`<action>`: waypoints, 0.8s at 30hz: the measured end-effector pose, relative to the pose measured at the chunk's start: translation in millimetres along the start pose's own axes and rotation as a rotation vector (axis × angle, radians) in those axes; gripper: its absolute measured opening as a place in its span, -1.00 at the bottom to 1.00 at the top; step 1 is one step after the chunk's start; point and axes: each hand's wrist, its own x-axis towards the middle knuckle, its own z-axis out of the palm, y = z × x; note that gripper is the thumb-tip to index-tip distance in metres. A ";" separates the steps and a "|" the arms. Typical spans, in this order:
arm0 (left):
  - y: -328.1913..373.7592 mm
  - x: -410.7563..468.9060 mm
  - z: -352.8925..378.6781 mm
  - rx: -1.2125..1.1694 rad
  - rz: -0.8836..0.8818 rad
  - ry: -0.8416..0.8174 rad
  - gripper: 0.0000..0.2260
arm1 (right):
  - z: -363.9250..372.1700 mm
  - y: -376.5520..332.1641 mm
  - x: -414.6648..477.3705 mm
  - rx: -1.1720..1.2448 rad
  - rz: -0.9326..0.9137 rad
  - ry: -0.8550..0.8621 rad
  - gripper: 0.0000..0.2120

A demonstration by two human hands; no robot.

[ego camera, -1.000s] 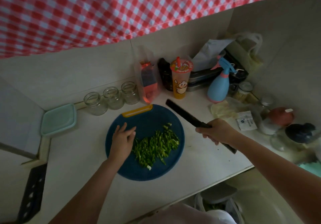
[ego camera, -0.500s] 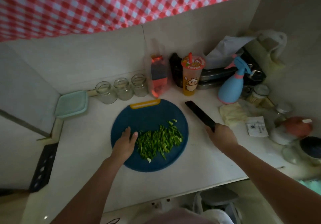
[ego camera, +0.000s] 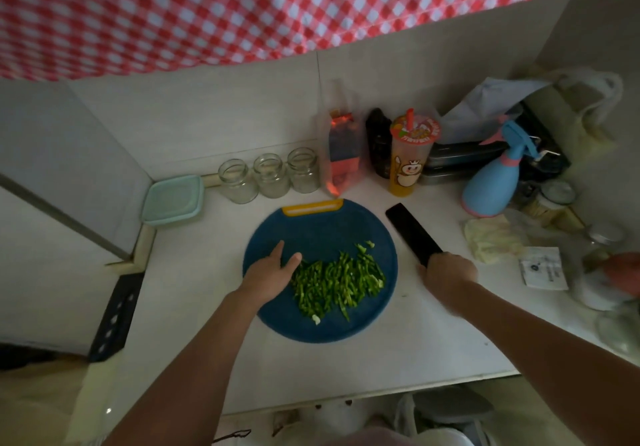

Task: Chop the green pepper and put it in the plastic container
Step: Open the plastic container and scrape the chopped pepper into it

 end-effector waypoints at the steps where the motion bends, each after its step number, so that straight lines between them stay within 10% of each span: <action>1: -3.0 2.5 -2.8 0.009 0.004 -0.004 -0.38 | -4.2 -3.2 1.6 -0.061 -0.002 -0.024 -0.61; 9: -30.4 22.7 -43.6 -0.065 0.047 -0.132 -0.50 | -44.8 -55.7 14.2 -0.130 -0.053 -0.026 -0.70; 24: -168.6 75.8 -170.5 0.257 0.042 0.318 -0.61 | -28.9 -243.1 8.3 0.090 -0.278 -0.105 -0.67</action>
